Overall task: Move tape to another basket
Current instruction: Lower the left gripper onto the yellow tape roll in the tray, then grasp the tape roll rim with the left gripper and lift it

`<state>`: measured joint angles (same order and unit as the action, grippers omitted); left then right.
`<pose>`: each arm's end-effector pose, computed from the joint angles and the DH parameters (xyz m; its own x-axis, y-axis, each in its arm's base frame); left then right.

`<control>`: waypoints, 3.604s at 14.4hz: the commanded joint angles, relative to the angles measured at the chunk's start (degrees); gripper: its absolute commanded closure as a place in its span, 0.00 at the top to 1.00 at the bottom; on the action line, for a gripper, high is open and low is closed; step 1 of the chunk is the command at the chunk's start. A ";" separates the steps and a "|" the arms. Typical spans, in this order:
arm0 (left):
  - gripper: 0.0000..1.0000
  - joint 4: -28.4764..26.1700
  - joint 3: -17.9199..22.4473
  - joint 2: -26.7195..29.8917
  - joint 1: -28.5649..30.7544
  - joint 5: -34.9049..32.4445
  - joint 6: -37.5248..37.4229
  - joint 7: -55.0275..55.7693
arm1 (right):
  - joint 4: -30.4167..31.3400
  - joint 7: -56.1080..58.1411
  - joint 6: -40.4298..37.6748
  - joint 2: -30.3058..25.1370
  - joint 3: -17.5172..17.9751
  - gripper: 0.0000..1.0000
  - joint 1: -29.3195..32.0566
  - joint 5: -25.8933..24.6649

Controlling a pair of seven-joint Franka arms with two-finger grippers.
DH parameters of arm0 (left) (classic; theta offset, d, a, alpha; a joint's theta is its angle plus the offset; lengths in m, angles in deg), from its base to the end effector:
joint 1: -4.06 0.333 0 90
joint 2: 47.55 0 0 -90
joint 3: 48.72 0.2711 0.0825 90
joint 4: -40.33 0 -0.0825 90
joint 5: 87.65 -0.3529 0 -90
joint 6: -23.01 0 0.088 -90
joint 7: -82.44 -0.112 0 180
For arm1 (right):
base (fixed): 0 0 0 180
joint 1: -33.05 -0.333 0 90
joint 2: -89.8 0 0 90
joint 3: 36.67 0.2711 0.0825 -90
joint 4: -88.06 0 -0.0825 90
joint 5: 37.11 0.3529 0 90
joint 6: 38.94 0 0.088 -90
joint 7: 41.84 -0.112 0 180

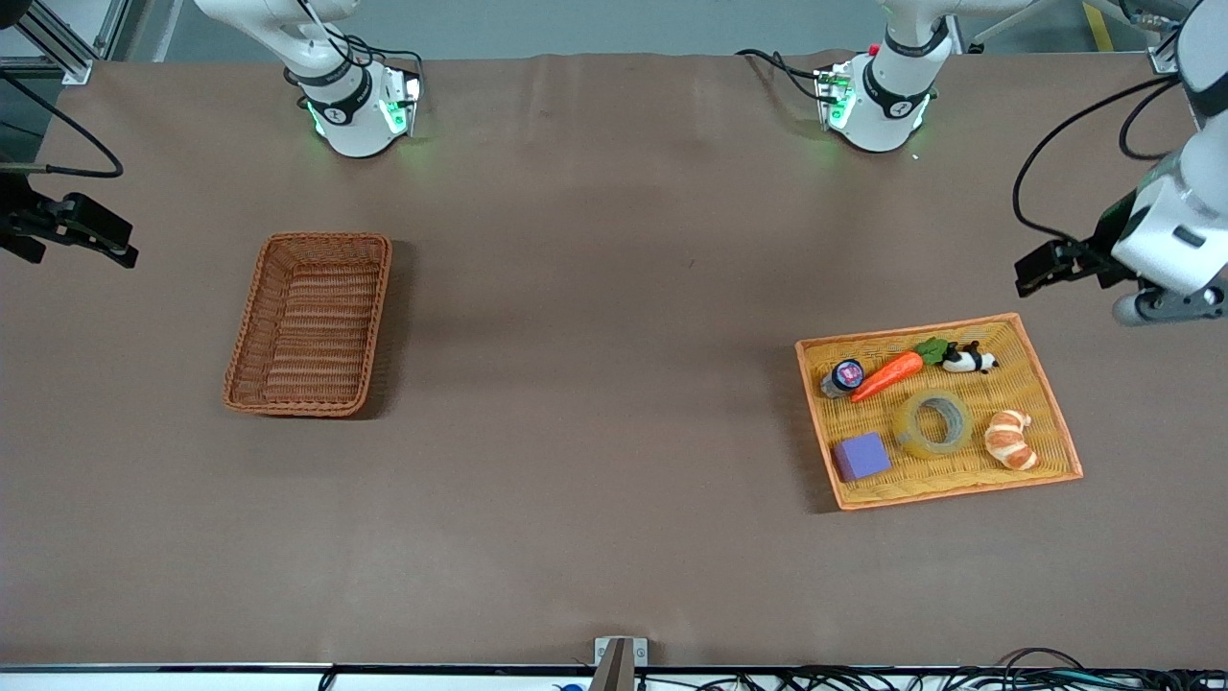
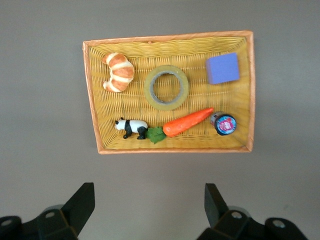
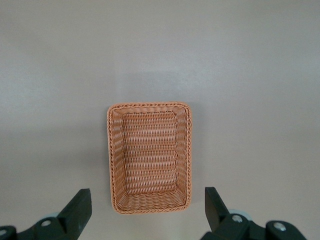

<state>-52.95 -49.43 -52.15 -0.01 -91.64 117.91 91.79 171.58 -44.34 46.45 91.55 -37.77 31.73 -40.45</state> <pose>0.5457 -0.0382 0.5138 0.9965 0.0734 -0.0405 0.0702 -0.9947 -0.0755 0.5239 -0.0047 0.6012 0.9990 -0.0444 0.0048 -0.0446 -0.9973 0.0585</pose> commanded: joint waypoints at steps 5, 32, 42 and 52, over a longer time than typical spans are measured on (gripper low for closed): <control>1.00 0.29 -0.35 -15.15 2.57 -1.55 11.60 -1.18 | 1.55 0.39 0.21 -1.66 -0.13 1.00 0.00 1.14; 0.00 -10.52 -0.79 -30.47 7.14 -1.02 38.43 -3.02 | 1.55 0.04 0.13 -1.66 0.04 1.00 -0.35 1.14; 0.00 -3.69 -4.46 -16.94 6.62 -1.20 21.92 -3.29 | 1.46 -0.14 0.47 -1.66 0.04 1.00 -0.61 1.14; 0.00 3.70 -16.79 -24.64 -5.65 -1.63 18.21 10.39 | 1.38 0.65 0.04 -1.48 -0.14 1.00 -0.17 1.14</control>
<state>-52.90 -66.27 -72.94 -0.07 -92.25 136.75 97.32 171.58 -44.35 46.54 91.53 -37.53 31.42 -40.43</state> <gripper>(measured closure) 0.780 0.000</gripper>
